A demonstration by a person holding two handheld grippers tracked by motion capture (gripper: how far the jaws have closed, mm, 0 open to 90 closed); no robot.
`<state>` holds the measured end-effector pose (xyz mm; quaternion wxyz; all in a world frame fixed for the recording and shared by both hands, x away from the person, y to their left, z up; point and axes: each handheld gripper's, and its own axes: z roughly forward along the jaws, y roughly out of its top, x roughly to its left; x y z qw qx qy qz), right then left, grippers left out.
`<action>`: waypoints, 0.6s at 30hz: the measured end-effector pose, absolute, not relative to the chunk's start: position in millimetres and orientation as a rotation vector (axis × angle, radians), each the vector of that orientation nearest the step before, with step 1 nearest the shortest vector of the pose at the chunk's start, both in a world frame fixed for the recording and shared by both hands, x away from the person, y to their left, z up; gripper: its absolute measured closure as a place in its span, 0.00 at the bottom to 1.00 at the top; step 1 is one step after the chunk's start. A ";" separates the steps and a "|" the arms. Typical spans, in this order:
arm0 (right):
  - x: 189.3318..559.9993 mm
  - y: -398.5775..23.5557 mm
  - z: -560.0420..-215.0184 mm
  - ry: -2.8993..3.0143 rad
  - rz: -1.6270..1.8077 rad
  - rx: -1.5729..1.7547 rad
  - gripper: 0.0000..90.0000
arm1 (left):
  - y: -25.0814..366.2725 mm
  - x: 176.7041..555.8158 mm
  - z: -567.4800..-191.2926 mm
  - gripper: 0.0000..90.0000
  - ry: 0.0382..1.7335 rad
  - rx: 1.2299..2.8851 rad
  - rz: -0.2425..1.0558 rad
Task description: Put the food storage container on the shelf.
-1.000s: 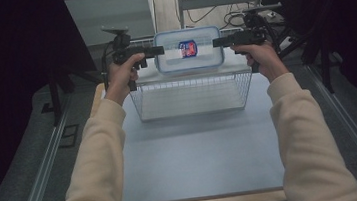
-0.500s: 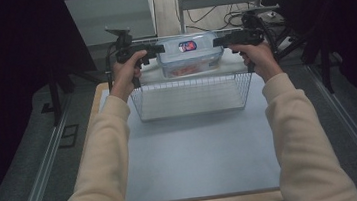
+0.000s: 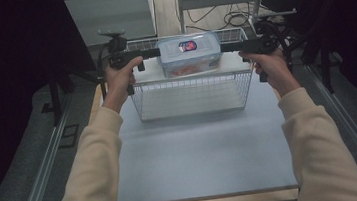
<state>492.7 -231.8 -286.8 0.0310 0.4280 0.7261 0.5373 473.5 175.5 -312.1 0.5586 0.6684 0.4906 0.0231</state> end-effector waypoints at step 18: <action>405.6 -259.5 -338.5 2.336 1.558 1.108 0.32 | 174.8 366.1 -349.6 0.33 1.026 1.744 0.174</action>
